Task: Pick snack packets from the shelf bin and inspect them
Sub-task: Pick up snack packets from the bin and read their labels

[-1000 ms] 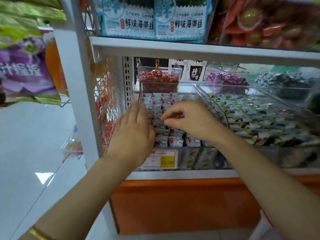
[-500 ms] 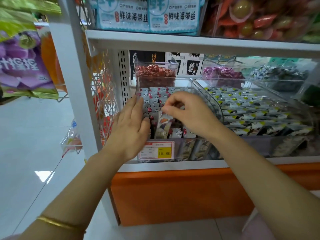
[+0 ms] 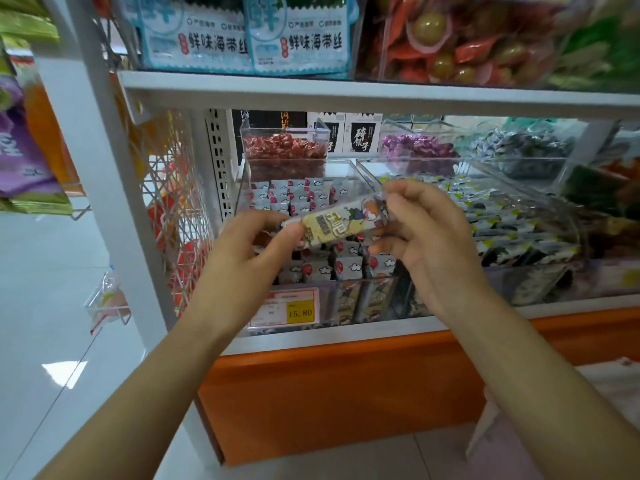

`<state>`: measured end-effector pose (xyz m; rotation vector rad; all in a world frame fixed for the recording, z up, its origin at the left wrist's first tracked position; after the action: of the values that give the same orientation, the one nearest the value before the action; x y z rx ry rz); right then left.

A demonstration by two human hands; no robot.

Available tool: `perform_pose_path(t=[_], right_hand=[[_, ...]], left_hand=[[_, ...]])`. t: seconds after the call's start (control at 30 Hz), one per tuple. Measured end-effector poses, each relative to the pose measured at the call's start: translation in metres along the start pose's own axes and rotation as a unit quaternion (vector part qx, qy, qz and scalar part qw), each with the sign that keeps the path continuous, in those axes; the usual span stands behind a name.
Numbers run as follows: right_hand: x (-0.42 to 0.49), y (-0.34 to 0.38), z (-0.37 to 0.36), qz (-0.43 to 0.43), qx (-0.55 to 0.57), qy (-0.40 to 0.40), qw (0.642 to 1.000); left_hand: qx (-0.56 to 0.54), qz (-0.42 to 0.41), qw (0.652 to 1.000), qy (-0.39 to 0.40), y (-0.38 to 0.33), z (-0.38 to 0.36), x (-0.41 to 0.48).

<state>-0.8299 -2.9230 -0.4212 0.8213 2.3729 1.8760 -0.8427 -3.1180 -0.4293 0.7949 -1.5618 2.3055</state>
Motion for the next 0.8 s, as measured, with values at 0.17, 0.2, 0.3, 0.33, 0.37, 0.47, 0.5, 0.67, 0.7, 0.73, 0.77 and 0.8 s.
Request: perform_pose_path(t=[0.17, 0.2, 0.3, 0.33, 0.37, 0.47, 0.5, 0.67, 0.7, 0.73, 0.77, 0.8], right_hand=[[-0.002, -0.01, 0.008, -0.032, -0.014, -0.014, 0.999], [-0.002, -0.013, 0.008, -0.042, -0.015, -0.016, 0.999], [-0.003, -0.021, 0.006, -0.077, 0.0, -0.015, 0.997], [-0.004, -0.023, 0.006, -0.093, 0.012, -0.013, 0.996], [-0.004, -0.026, 0.005, -0.111, 0.024, -0.013, 0.993], [-0.005, -0.033, 0.004, -0.157, 0.068, -0.014, 0.985], [-0.005, -0.034, 0.003, -0.167, 0.083, -0.011, 0.982], [-0.005, -0.032, 0.0, -0.176, 0.144, 0.016, 0.974], [-0.004, -0.032, 0.0, -0.175, 0.147, 0.02, 0.973], [-0.004, -0.031, 0.0, -0.171, 0.145, 0.023, 0.974], [-0.004, -0.031, 0.0, -0.166, 0.139, 0.026, 0.976], [-0.004, -0.03, 0.0, -0.158, 0.13, 0.028, 0.979]], left_hand=[[-0.15, 0.113, 0.982, 0.029, 0.005, -0.006, -0.004], [-0.187, 0.142, 0.971, 0.034, 0.008, -0.008, -0.004], [-0.291, 0.217, 0.931, 0.036, 0.016, -0.012, -0.004], [-0.305, 0.23, 0.923, 0.035, 0.018, -0.012, -0.005], [-0.311, 0.239, 0.919, 0.034, 0.019, -0.013, -0.005], [-0.314, 0.253, 0.915, 0.026, 0.019, -0.013, -0.008], [-0.318, 0.26, 0.912, 0.022, 0.019, -0.013, -0.008], [-0.36, 0.306, 0.881, 0.006, 0.022, -0.012, -0.009], [-0.367, 0.317, 0.874, 0.001, 0.024, -0.012, -0.01], [-0.373, 0.329, 0.868, -0.002, 0.026, -0.012, -0.01], [-0.378, 0.339, 0.862, -0.005, 0.027, -0.013, -0.011], [-0.379, 0.346, 0.858, -0.006, 0.029, -0.014, -0.012]])
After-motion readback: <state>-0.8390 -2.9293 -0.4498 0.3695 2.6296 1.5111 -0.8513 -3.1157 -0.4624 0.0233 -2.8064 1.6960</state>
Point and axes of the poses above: each hand's wrist, its own x-axis towards the middle knuckle, its own z-axis out of the back of the hand, y = z × x, the point moved 8 cm from there along x, towards the middle knuckle, and after that the axes turned 14 degrees about -y, right-handed, at the moved point
